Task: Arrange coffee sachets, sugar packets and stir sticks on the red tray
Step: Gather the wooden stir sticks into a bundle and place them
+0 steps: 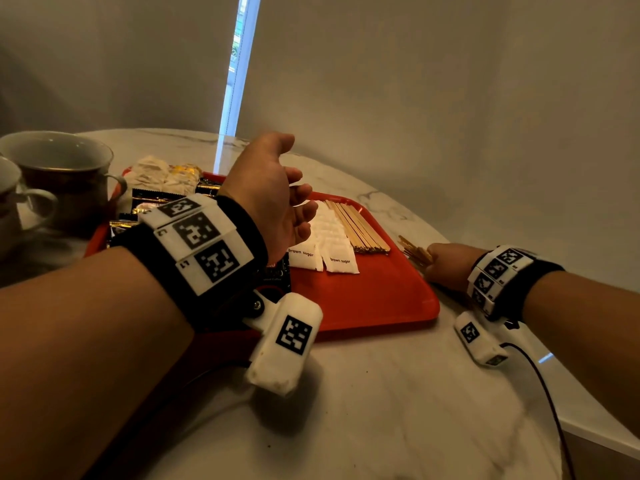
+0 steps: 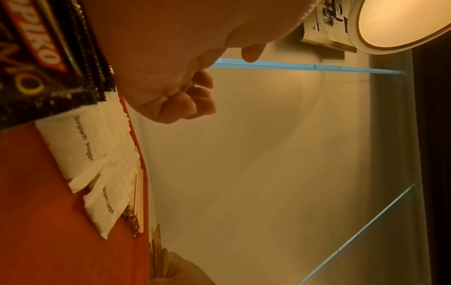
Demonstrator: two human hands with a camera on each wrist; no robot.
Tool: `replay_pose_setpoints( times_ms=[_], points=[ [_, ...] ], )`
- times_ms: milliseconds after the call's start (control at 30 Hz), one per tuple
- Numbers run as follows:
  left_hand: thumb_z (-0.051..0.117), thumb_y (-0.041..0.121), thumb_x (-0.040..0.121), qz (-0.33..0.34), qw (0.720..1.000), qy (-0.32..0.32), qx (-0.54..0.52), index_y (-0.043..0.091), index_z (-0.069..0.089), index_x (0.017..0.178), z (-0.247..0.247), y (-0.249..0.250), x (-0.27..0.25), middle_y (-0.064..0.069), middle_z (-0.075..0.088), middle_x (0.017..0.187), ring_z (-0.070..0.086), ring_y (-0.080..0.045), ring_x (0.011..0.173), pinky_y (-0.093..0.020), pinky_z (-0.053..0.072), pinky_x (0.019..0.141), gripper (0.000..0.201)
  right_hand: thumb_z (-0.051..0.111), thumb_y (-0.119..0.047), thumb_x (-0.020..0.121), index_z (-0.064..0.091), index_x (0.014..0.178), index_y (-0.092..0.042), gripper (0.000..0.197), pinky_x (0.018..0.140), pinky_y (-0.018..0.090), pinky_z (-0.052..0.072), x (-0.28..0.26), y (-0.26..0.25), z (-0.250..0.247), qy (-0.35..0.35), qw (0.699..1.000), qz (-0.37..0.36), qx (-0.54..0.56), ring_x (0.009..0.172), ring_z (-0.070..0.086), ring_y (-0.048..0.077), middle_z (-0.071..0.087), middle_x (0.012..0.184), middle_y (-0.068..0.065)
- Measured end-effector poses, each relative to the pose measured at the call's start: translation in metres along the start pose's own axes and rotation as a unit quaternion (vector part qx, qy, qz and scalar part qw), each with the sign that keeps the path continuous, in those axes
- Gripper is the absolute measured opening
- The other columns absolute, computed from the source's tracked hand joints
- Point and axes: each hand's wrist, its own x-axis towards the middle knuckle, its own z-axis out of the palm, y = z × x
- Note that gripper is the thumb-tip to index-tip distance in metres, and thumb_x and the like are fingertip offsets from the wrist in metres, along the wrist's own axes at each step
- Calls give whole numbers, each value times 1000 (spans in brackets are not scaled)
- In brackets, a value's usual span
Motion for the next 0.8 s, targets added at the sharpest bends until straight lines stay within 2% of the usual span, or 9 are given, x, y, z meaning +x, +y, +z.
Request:
replay_pose_setpoints(
  times_ms=[167,367,533,633,700,800],
  points=[
    [47,56,91,2,1000,3,2,18,54,102,0,-1,0,-2,52,85,53,-18,74,-27,41,53,40,55,-25,95,56,116,-11,25,76,29,40,-8,3,-2,0,1000,-1,15,95,57,24,59,102,6],
    [47,57,90,0,1000,-2,1,19,51,98,0,-3,1,-1,51,82,51,-18,72,-27,41,52,39,53,-23,96,61,107,-14,16,81,32,46,-12,2,-2,-2,999,2,50,95,60,23,64,99,7],
    [47,56,91,2,1000,-4,-1,18,51,98,0,-3,1,-2,51,83,51,-18,72,-27,41,53,39,52,-21,97,61,109,-11,19,83,32,46,-17,2,-7,-13,998,-17,54,100,61,27,66,106,11],
    [47,55,91,3,1000,-8,-4,19,52,98,0,-2,1,-1,51,80,51,-18,71,-27,41,53,38,53,-18,96,60,108,-10,15,82,35,48,-18,7,-11,-5,994,0,107,96,63,27,67,101,11],
    [48,55,90,5,1000,-9,-2,19,52,98,-1,-2,1,-1,51,81,51,-18,72,-28,41,54,38,52,-15,95,58,106,-11,13,78,39,54,-17,12,-16,27,975,22,221,85,66,26,68,96,11],
    [49,55,90,5,1000,-10,3,19,53,98,0,-2,1,-1,52,84,52,-18,74,-28,41,53,37,56,-22,97,57,105,-8,16,63,41,50,-22,8,-29,113,887,26,446,69,56,24,60,85,11]
  ],
)
